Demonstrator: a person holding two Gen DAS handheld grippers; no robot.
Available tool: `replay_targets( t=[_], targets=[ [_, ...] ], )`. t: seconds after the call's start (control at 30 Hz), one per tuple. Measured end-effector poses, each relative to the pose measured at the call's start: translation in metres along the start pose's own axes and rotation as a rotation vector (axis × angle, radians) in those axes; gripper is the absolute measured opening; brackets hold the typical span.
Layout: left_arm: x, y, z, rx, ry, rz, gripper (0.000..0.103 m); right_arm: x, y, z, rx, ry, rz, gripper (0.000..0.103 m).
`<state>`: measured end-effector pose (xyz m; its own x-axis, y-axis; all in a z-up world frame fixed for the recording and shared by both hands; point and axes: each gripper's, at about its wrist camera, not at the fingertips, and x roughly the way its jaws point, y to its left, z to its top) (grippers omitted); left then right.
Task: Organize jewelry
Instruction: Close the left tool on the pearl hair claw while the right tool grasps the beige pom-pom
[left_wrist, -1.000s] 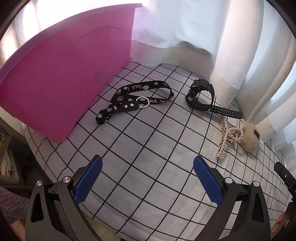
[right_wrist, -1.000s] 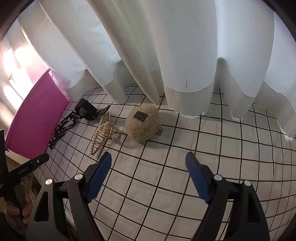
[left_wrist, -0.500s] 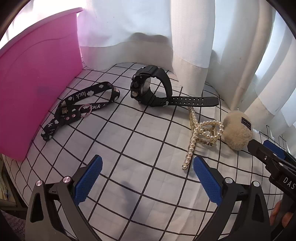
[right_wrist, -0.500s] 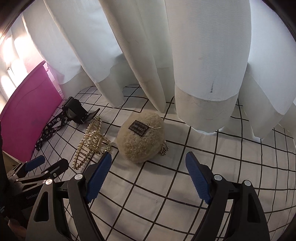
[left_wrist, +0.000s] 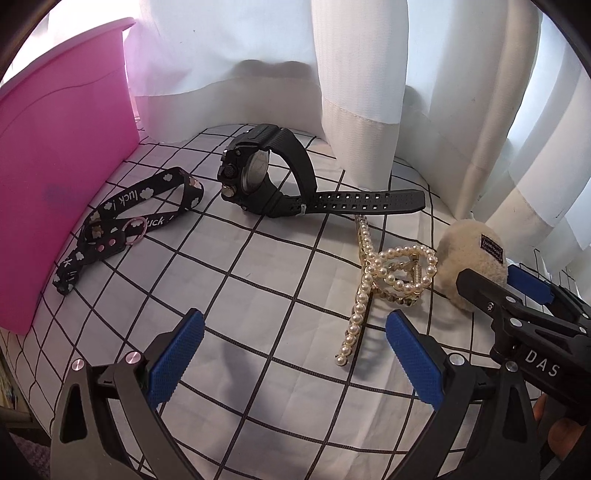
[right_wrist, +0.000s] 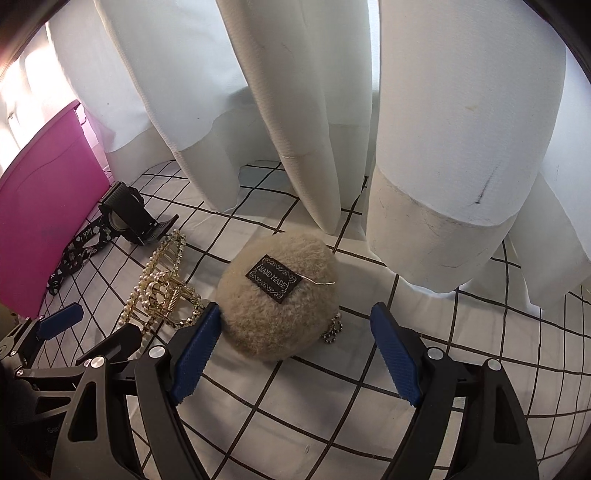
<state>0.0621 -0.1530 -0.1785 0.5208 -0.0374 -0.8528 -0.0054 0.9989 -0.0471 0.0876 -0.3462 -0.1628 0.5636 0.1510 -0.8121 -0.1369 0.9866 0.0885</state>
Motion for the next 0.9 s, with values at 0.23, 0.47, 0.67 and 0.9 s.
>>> replay_targets(
  t=[0.23,0.47,0.67,0.9],
  targets=[
    [0.016,0.004,0.002,-0.039,0.023,-0.045,0.096,0.008,-0.012,0.003,0.027,0.012,0.036,0.078],
    [0.023,-0.009,0.002,0.037,0.008,0.033,0.091,0.009,-0.016,0.007,0.020,0.005,0.052,0.078],
    [0.018,-0.007,0.003,0.051,-0.018,0.014,0.067,0.006,-0.014,0.006,0.002,-0.015,0.055,0.070],
    [0.011,0.001,0.002,0.025,-0.034,-0.053,0.019,0.005,-0.008,0.004,-0.001,-0.030,0.068,0.057]
  ],
)
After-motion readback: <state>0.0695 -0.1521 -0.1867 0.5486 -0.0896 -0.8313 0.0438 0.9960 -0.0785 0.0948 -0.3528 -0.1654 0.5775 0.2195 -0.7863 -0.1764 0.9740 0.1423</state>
